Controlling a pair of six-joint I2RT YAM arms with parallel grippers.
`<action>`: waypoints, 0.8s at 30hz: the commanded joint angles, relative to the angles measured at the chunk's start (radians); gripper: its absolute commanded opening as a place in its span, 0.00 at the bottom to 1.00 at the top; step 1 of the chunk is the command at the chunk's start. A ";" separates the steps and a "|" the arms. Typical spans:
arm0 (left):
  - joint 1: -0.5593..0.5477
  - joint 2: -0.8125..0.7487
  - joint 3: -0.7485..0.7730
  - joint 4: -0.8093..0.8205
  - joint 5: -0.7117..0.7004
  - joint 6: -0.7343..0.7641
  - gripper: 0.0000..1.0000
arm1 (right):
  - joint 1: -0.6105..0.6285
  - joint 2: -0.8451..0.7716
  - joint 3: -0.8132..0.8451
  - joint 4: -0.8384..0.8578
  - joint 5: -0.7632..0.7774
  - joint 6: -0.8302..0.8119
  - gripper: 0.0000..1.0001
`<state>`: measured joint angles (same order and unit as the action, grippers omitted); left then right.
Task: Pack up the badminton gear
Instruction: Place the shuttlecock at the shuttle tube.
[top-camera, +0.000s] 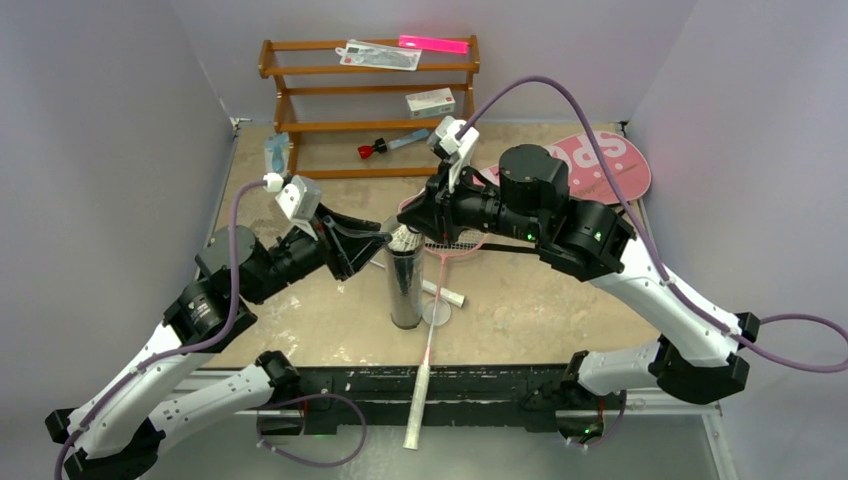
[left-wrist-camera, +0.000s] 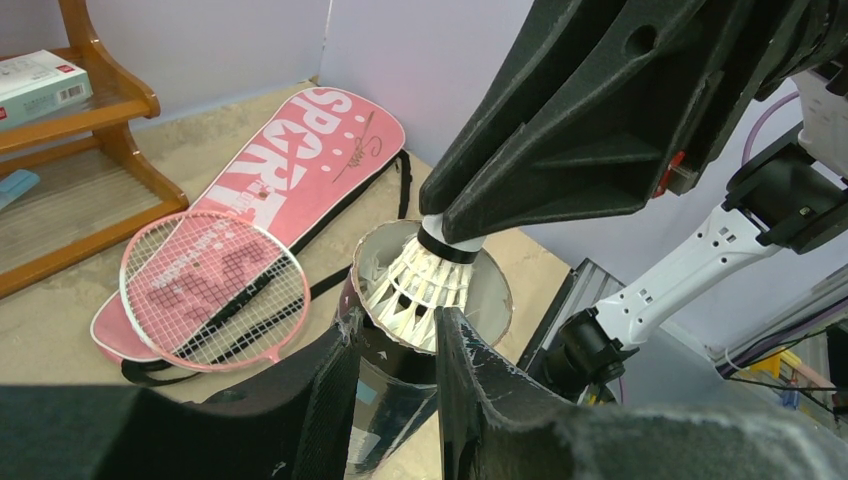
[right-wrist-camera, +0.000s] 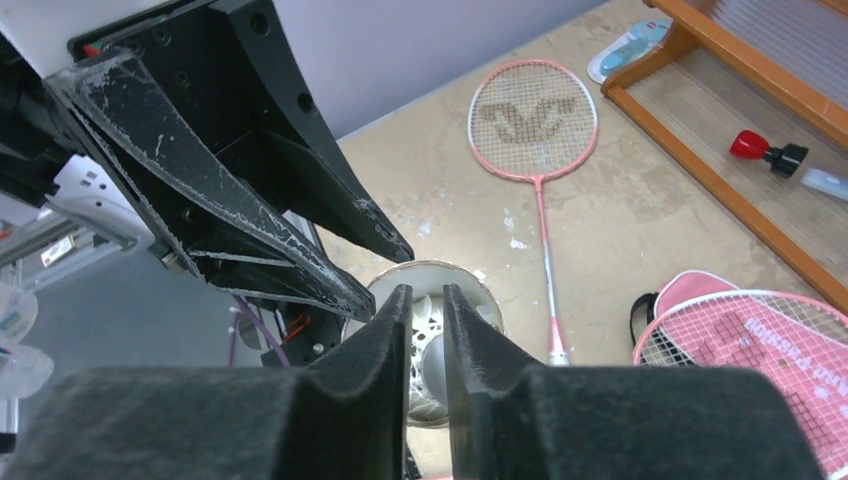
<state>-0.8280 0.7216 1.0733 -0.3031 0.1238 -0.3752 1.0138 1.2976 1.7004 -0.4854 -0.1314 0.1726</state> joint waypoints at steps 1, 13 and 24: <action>-0.004 0.005 0.016 -0.027 0.010 0.002 0.30 | 0.001 -0.032 0.059 -0.039 0.075 0.001 0.24; -0.005 -0.015 0.010 -0.045 -0.001 0.001 0.30 | 0.002 -0.029 0.024 -0.073 0.090 0.016 0.40; -0.004 -0.021 0.008 -0.053 -0.010 0.004 0.30 | 0.003 -0.018 0.024 -0.054 0.021 0.042 0.42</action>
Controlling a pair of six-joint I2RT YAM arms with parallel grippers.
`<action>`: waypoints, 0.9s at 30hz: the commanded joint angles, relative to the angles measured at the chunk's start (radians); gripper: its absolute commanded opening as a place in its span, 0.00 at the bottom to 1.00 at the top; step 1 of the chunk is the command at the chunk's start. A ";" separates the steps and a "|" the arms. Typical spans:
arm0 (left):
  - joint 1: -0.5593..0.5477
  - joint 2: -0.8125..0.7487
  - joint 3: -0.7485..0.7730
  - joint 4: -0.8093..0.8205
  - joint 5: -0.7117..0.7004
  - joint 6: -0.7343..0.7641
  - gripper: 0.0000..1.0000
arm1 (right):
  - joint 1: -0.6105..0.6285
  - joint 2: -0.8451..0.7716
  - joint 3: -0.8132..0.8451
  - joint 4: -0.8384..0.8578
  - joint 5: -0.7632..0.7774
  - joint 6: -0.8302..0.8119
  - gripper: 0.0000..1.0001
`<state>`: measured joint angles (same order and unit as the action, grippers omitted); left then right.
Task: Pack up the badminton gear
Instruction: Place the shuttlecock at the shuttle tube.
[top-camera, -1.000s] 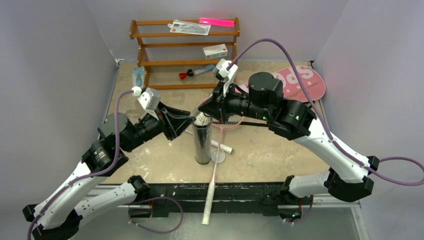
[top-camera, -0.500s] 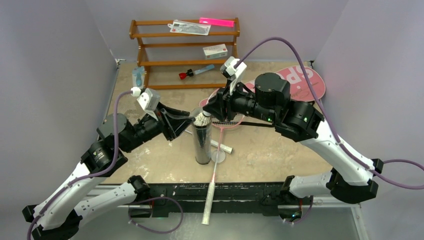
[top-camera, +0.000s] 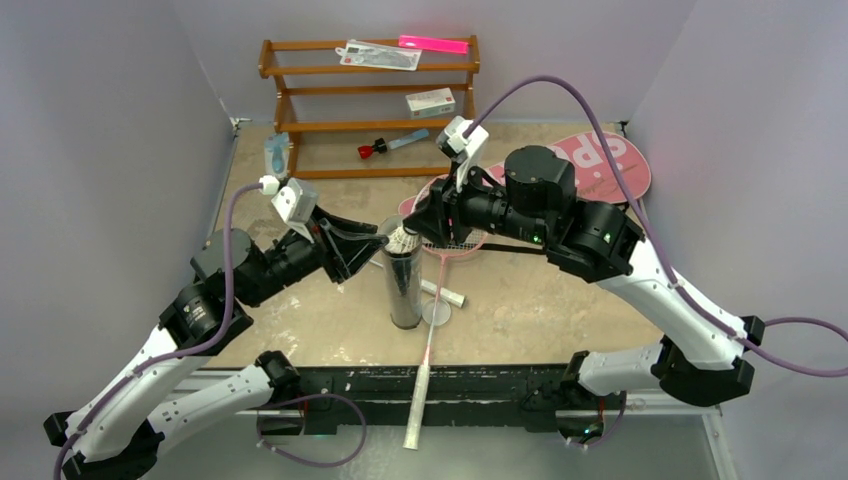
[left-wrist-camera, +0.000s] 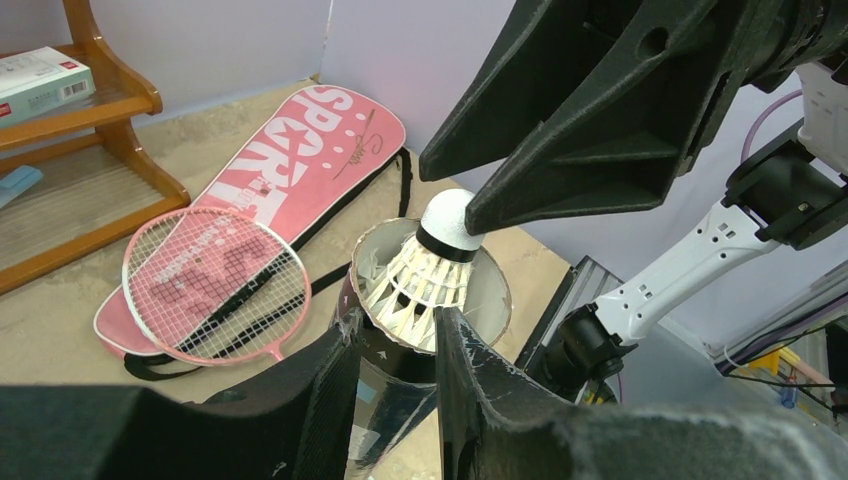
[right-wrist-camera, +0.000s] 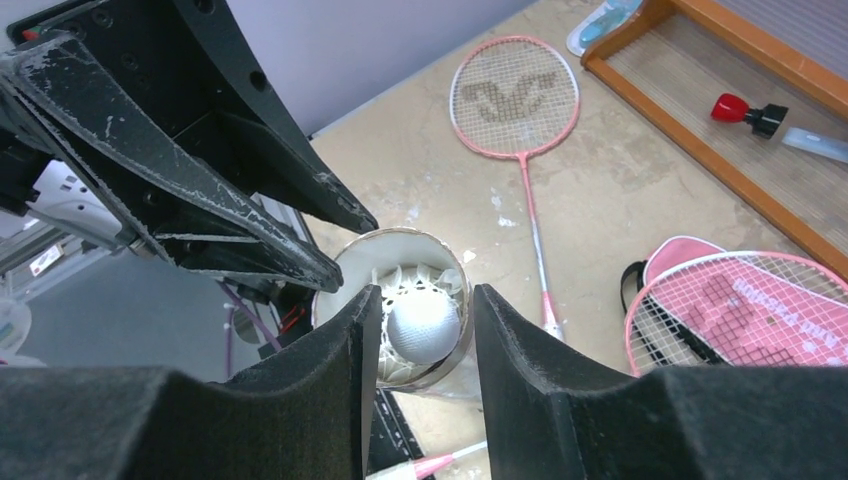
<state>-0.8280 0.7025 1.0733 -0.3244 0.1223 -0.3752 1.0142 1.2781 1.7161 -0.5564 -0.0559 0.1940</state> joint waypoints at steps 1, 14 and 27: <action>-0.004 -0.002 0.007 -0.030 -0.009 0.004 0.30 | 0.002 0.001 0.004 0.019 -0.062 0.024 0.42; -0.004 0.003 0.005 -0.033 -0.021 0.012 0.30 | 0.002 0.038 0.032 0.036 -0.160 0.052 0.20; -0.004 0.003 0.005 -0.035 -0.019 0.012 0.30 | 0.002 0.054 0.048 0.051 -0.144 0.053 0.34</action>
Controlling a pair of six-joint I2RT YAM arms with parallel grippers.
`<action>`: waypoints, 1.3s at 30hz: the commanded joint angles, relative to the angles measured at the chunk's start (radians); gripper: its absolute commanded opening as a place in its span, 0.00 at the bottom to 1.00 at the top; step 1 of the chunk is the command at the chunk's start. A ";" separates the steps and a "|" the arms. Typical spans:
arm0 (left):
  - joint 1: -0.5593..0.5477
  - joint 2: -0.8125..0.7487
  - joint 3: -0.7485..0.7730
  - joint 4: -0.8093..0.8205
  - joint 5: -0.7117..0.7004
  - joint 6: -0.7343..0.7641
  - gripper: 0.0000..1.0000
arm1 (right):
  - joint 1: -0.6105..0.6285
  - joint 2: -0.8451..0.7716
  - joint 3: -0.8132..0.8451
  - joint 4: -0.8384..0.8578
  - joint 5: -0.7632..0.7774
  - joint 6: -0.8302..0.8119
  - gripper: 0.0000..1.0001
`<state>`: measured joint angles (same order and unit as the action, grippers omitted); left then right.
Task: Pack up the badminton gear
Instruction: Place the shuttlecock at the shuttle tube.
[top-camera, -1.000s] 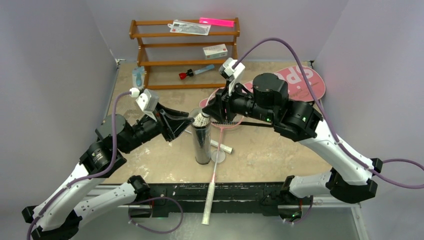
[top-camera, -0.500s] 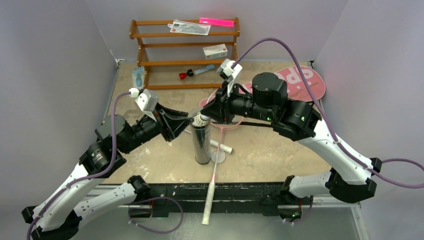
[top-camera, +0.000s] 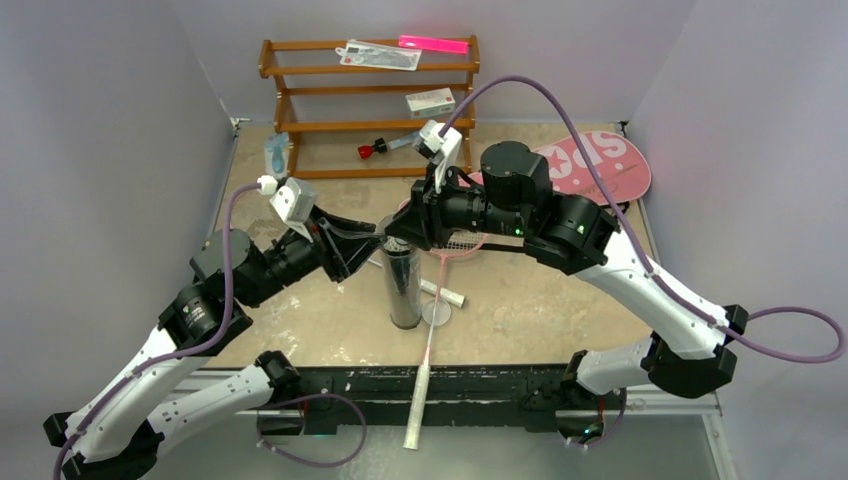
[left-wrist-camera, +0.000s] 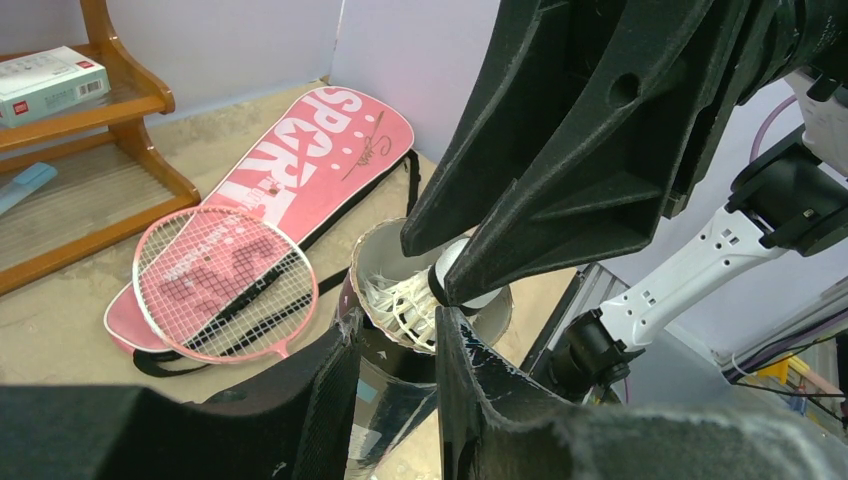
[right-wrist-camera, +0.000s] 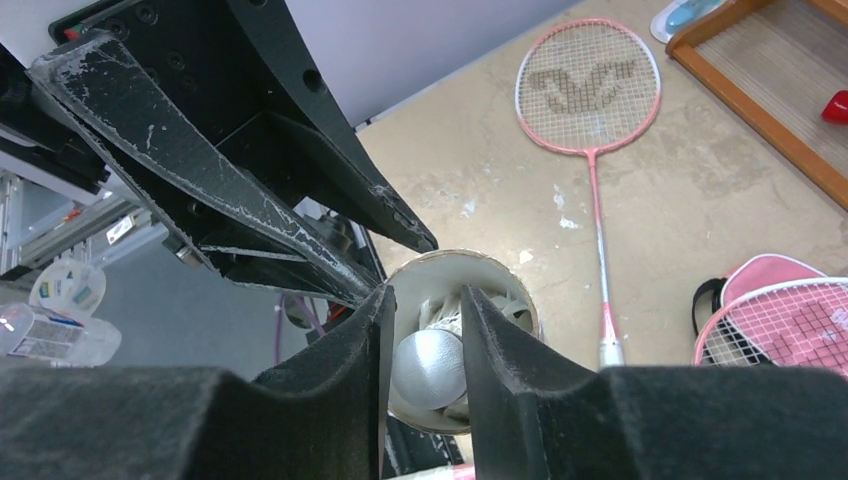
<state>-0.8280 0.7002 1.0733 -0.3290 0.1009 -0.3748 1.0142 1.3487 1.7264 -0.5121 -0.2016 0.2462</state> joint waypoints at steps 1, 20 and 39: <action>-0.003 0.005 0.005 -0.031 0.003 0.011 0.30 | 0.003 -0.020 0.048 -0.001 0.017 -0.004 0.34; -0.003 0.003 0.010 -0.033 0.005 0.012 0.30 | 0.002 -0.079 0.033 -0.101 0.023 -0.083 0.43; -0.004 0.011 0.019 -0.032 0.012 0.017 0.30 | 0.002 -0.005 0.070 -0.116 0.018 -0.102 0.28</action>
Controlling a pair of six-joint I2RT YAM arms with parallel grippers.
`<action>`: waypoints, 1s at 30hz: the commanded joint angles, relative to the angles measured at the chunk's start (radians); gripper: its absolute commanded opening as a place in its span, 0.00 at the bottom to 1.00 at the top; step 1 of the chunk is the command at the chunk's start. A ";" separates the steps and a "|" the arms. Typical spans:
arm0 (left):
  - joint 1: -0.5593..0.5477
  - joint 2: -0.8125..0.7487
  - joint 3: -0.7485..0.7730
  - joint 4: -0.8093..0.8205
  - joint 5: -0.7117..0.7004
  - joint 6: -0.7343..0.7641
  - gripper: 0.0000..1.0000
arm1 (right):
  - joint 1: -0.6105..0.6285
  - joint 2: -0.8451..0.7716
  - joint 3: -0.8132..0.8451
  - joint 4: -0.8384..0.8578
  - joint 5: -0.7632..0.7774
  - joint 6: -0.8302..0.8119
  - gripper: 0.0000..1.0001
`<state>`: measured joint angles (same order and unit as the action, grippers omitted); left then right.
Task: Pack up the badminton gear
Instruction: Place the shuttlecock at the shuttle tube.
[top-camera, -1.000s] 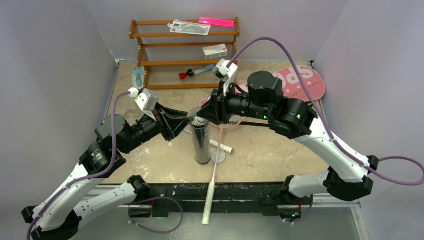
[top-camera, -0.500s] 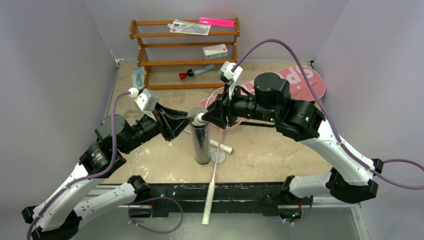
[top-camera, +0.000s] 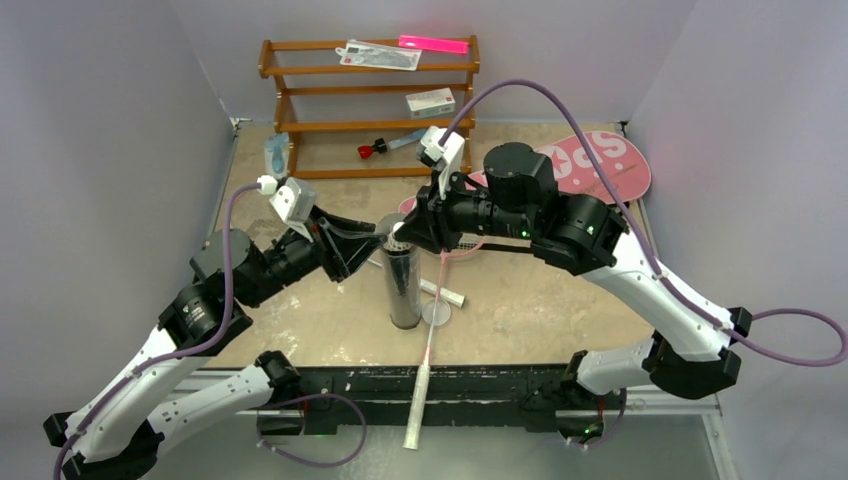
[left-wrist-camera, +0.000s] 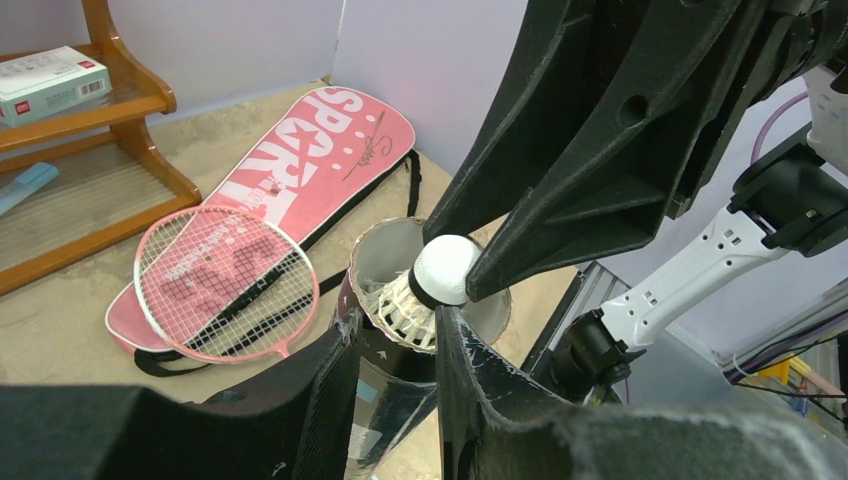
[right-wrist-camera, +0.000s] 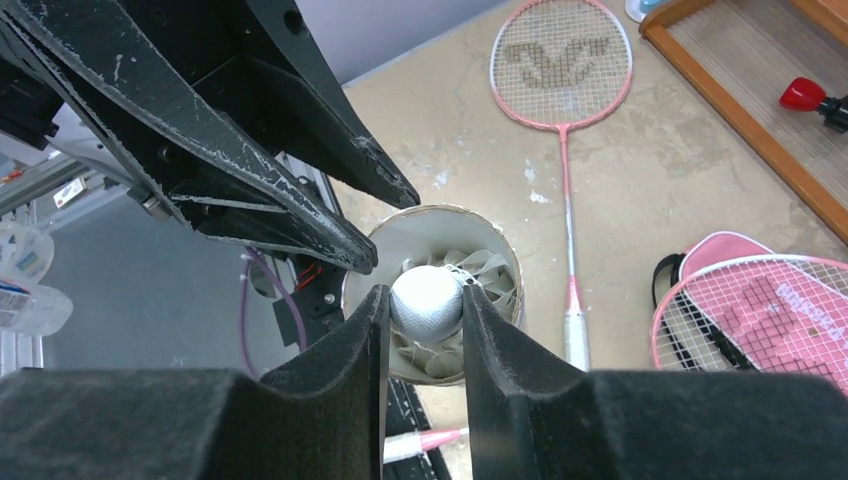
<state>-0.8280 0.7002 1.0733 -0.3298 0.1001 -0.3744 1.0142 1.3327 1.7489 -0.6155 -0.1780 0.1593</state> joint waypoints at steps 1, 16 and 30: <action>-0.004 0.014 0.019 -0.030 0.014 0.017 0.30 | 0.002 0.015 0.051 -0.010 -0.005 -0.014 0.27; -0.004 0.019 0.018 -0.026 0.024 0.020 0.30 | 0.002 0.037 0.021 -0.024 -0.008 -0.019 0.13; -0.004 0.007 0.016 -0.031 0.020 0.015 0.30 | 0.002 0.062 0.018 -0.073 0.044 -0.037 0.13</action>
<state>-0.8276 0.7071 1.0756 -0.3271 0.1001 -0.3740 1.0142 1.3865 1.7775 -0.6239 -0.1741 0.1516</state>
